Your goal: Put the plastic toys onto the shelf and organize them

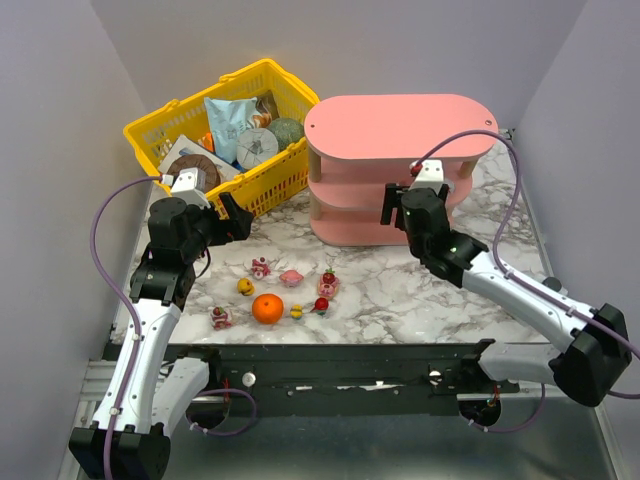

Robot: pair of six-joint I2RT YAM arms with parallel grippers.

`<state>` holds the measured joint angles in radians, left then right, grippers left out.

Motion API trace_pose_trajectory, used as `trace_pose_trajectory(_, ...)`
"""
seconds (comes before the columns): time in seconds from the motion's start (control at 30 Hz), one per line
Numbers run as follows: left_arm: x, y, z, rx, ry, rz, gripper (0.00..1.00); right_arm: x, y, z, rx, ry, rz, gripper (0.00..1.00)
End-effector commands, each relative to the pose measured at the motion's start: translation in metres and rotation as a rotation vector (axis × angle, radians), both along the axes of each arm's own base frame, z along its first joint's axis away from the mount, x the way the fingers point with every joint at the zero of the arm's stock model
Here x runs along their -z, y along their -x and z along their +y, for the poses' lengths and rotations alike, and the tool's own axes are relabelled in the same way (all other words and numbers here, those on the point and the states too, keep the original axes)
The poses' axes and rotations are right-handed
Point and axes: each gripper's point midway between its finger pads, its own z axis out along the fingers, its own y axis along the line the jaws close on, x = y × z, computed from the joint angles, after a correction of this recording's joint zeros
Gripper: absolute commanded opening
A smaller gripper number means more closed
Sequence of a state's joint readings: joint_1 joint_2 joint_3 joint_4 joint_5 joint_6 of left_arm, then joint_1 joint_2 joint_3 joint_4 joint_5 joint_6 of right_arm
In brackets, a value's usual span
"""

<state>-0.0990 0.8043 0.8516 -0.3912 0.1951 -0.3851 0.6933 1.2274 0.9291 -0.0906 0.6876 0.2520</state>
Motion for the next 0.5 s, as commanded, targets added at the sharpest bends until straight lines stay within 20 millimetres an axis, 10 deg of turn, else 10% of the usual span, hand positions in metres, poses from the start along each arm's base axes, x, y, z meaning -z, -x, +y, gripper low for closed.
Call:
trace_pose_trajectory(0.0, 0.002, 0.001, 0.001, 0.008, -0.011, 0.000, 0.99, -0.009, 0.015, 0.007, -0.093, -0.043, 0.027, 0.90)
trace_pose_trajectory(0.47, 0.002, 0.001, 0.002, 0.004, -0.014, 0.000, 0.99, -0.022, 0.074, 0.047, -0.500, -0.151, 0.057, 0.93)
